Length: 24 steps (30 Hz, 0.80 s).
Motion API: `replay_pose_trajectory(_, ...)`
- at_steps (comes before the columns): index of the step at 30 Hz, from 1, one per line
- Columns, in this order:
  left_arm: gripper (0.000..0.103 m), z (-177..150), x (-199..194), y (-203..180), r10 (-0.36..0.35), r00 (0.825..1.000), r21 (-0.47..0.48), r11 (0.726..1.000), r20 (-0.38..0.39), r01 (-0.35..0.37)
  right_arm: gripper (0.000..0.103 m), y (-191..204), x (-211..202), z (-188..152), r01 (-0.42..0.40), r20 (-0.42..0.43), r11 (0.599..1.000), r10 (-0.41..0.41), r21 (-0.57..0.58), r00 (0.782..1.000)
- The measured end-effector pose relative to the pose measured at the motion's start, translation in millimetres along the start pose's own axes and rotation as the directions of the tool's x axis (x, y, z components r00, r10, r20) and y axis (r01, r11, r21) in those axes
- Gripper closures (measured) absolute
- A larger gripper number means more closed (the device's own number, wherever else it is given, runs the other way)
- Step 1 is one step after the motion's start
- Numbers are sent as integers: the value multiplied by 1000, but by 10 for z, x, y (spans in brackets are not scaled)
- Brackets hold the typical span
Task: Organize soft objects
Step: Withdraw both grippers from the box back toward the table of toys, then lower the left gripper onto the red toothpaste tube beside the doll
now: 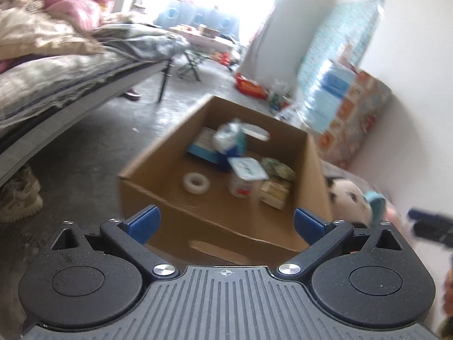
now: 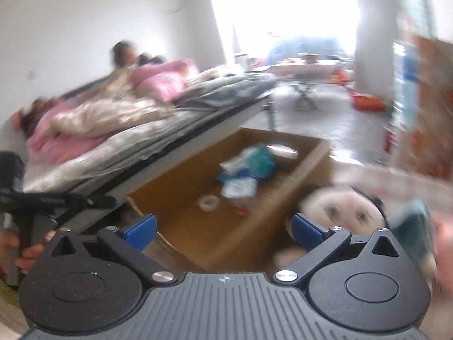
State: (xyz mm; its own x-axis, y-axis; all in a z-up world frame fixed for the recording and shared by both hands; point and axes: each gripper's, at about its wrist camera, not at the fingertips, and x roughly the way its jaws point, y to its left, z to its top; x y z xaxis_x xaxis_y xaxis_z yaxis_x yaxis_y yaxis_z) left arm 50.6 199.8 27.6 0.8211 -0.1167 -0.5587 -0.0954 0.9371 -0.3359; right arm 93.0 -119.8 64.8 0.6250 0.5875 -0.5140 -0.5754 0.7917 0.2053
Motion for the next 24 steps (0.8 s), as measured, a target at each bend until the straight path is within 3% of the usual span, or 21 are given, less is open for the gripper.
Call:
replay_pose_trajectory(4,1,-30,102,-449,-30,997,94,995,-68,37,0,-384,-134,-515,98,16,978,-102,186,995)
replay_pose_trajectory(9,0,-117,196,-1062,-83,990,212,971,-118,107,0,-782,-317,-940,209,47,905,-243,370,969)
replay_pose_trajectory(17,0,-227,569,-2173,-147,971,383,899,-190,211,0,-1084,-643,-1305,302,93,863,-367,405,925)
replay_pose_trajectory(24,0,-323,945,-2752,-194,946,425,856,-260,293,1,-1305,-784,-1453,329,125,836,-420,439,899)
